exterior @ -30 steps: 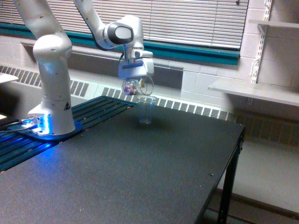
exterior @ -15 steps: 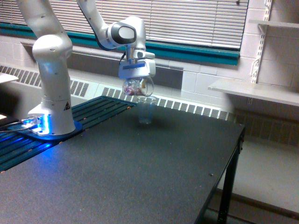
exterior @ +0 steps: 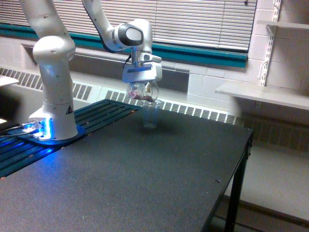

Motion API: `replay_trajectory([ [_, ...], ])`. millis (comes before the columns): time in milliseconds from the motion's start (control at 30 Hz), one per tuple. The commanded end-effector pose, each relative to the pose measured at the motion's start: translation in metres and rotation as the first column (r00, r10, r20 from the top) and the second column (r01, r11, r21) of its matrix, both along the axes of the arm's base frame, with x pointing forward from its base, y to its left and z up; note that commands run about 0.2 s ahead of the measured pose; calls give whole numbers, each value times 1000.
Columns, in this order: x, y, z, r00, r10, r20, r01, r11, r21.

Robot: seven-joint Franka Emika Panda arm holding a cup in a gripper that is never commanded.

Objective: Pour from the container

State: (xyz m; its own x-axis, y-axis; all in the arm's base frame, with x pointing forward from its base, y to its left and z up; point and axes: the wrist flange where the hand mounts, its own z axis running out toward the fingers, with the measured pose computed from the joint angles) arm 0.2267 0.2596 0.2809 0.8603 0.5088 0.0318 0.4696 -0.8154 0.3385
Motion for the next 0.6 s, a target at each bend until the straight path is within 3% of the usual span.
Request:
replay_trajectory([
  [33, 2, 5, 1, 999, 32, -7, -33, 999, -26],
  [600, 0, 14, -3, 998, 61, -22, -63, 996, -58],
])
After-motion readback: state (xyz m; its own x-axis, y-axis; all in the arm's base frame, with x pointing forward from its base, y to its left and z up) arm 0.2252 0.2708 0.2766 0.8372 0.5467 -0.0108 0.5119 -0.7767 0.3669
